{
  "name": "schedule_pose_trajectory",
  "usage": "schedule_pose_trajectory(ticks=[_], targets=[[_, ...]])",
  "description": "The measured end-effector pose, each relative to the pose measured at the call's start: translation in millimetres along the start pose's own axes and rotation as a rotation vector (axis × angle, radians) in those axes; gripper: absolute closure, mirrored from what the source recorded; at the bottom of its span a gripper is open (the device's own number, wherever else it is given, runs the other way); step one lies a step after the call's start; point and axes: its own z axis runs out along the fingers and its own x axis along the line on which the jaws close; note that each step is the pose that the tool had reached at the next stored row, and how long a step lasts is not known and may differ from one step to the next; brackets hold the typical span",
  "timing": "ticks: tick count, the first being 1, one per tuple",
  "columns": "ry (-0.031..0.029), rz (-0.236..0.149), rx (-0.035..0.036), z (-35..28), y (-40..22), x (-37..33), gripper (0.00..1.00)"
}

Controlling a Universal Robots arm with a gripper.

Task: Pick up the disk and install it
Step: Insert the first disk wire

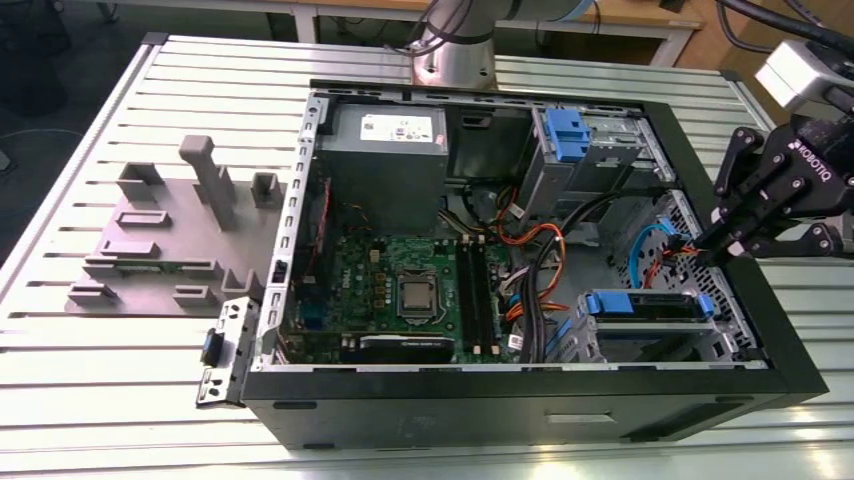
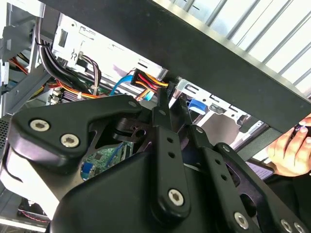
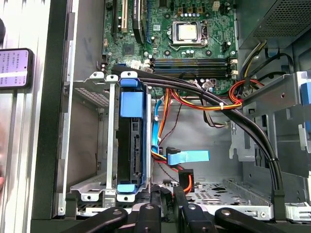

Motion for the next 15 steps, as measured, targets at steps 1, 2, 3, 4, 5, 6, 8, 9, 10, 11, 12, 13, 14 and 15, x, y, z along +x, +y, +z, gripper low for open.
schedule_pose_trajectory(ticks=[1,2,3,4,5,6,8,9,10,11,12,13,14,15], targets=[[0.0,0.0,0.0,0.0,0.0,0.0,0.75],[0.0,0.0,0.0,0.0,0.0,0.0,0.76],[0.0001,0.0,0.0,0.0,0.0,0.0,0.76],[0.0001,0.0,0.0,-0.1,0.0,0.0,0.83],[0.0001,0.0,0.0,-0.1,0.0,0.0,0.88],[0.0001,0.0,0.0001,0.0,0.0,0.0,0.89],[0.0001,0.0,0.0,0.0,0.0,0.0,0.89],[0.0001,0.0,0.0,0.0,0.0,0.0,0.89],[0.0001,0.0,0.0,0.0,0.0,0.0,0.89],[0.0,0.0,0.0,0.0,0.0,0.0,0.89],[0.0,0.0,0.0,0.0,0.0,0.0,0.89],[0.0001,0.0,0.0,0.0,0.0,0.0,0.89],[0.0002,0.0,0.0,0.1,0.0,0.0,0.89],[0.0003,0.0,0.0,0.1,0.0,0.0,0.89]])
